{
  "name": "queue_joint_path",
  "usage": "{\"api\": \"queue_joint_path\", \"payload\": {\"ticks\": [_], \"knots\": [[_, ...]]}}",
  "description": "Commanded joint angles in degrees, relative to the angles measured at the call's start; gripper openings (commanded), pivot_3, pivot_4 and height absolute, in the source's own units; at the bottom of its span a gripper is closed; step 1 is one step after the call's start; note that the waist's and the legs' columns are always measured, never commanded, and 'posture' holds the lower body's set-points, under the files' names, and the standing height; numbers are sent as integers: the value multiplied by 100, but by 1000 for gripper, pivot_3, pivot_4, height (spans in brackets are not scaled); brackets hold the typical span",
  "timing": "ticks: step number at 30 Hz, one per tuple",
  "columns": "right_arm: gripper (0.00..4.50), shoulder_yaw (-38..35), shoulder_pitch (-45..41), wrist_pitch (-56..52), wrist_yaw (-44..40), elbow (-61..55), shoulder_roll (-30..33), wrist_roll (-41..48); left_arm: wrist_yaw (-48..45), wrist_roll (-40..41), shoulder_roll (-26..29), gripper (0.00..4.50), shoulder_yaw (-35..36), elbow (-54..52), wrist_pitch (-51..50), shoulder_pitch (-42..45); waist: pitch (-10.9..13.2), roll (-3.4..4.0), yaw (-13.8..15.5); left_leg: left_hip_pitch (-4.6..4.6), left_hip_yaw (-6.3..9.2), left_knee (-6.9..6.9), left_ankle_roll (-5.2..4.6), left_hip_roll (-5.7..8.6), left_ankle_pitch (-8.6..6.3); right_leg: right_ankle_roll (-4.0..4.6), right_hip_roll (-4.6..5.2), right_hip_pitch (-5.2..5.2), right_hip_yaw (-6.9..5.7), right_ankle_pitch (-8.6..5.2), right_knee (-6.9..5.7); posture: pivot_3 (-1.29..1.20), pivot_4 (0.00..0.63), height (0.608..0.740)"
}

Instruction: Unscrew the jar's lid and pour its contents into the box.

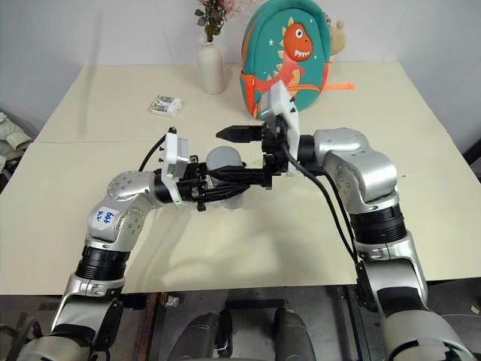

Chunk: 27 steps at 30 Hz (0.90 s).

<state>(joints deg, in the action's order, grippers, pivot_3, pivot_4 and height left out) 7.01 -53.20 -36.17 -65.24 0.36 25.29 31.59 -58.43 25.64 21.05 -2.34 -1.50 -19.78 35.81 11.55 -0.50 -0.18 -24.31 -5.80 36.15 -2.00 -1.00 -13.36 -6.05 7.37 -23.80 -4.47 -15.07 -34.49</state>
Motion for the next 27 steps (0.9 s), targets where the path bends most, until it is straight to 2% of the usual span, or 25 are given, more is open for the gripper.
{"api": "queue_joint_path", "payload": {"ticks": [1, 9, 22, 27], "knots": [[4487, 1, -221, -6, 54, -68, -111, 25, -51, 91, -46, 2054, -34, -109, 112, 125, 0, 0, -3, 0, -2, 0, -1, 1, 0, 0, 1, 0, 0, 0, 0, 0, 150, 740], [4487, -52, -324, 49, 233, 250, -112, -162, -40, 107, -58, 2054, -36, -134, 110, 107, 0, 0, -15, 1, -3, 0, -1, -1, 0, -1, 0, -3, 0, 0, -5, 0, 150, 740], [4487, -529, 0, 169, -120, 567, 911, -124, -27, 137, 50, 2054, 29, -91, 134, 86, 0, 0, 1, 0, -6, 2, -4, 3, -1, -1, 1, -2, 0, 1, -2, 0, 150, 740], [4487, -660, -30, 190, -175, 681, 1071, -108, -88, 125, 103, 2054, 69, -113, 99, 50, 0, 0, -29, 1, -10, 0, -3, 1, -2, -1, 1, -2, 3, 1, 2, 0, 150, 740]]}}
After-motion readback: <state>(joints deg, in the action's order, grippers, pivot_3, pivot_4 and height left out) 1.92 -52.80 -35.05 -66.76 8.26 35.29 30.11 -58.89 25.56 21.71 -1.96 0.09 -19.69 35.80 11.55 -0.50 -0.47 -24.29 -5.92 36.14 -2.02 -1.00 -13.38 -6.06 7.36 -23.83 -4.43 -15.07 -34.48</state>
